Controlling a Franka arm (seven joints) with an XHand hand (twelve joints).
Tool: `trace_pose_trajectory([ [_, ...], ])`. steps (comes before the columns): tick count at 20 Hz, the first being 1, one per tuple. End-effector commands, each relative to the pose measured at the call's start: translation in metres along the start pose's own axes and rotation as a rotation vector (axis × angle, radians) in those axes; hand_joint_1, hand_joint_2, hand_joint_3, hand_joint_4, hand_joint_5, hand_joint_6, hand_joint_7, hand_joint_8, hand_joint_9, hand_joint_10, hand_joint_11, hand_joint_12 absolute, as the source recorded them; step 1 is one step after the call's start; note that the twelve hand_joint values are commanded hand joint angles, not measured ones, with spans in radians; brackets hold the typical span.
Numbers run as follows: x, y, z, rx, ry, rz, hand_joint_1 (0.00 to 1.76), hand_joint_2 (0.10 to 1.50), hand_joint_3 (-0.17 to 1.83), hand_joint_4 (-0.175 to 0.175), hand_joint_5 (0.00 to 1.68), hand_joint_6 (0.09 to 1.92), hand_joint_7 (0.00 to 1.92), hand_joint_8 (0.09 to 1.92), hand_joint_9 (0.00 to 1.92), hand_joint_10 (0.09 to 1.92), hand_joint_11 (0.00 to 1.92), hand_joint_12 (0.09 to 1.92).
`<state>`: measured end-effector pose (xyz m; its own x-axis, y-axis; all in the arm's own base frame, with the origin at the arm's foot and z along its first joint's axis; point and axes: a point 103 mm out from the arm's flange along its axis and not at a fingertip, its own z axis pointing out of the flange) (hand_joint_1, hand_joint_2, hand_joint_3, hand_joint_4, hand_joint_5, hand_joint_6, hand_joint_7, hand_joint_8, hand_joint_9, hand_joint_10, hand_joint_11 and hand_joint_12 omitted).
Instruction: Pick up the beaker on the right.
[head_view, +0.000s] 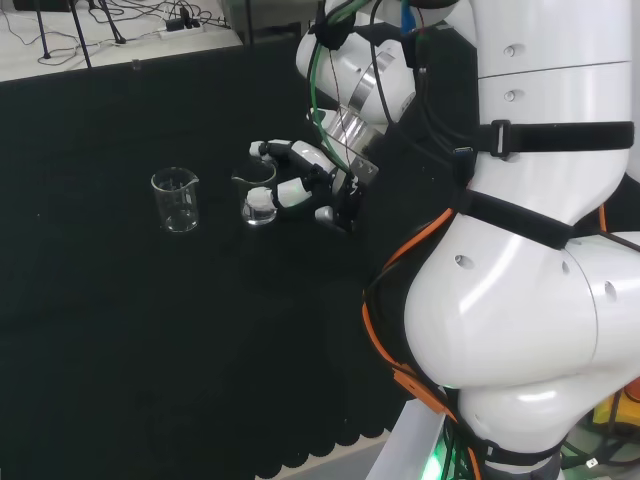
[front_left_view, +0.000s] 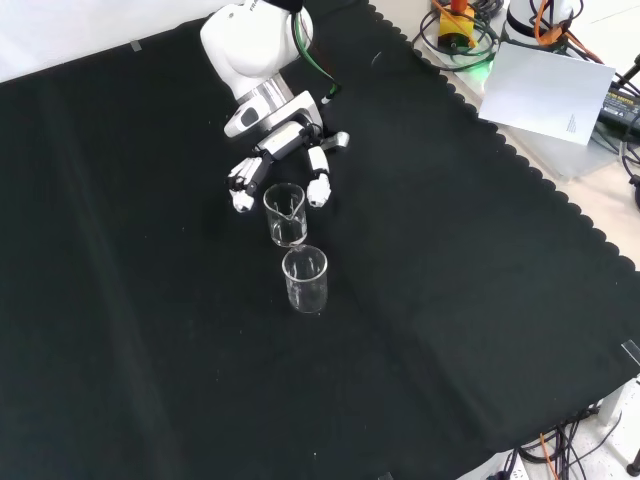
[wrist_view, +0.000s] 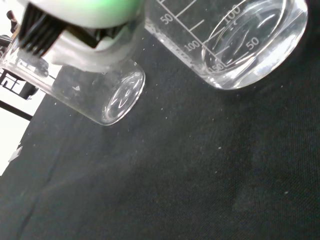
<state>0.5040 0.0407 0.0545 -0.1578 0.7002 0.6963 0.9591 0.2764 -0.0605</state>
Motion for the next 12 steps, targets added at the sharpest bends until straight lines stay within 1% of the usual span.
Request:
trace_pose_trajectory([
  [1,0.0011,0.0026,0.008,0.017,0.015,-0.017,0.92,0.51,0.52,-0.035,0.41,0.09,0.24,0.59,0.31,0.64,0.0,1.32],
  [4,-0.001,0.0027,0.0092,0.018,0.039,-0.02,0.91,0.51,0.52,-0.034,0.41,0.09,0.24,0.59,0.31,0.64,0.0,1.32],
  [9,-0.0013,0.0063,0.0115,0.006,0.077,-0.037,0.91,0.51,0.52,-0.033,0.43,0.09,0.25,0.59,0.32,0.64,0.0,1.32],
  [12,-0.0005,0.009,0.0113,0.005,0.086,-0.046,0.91,0.51,0.53,-0.032,0.44,0.09,0.26,0.6,0.33,0.64,0.0,1.32],
])
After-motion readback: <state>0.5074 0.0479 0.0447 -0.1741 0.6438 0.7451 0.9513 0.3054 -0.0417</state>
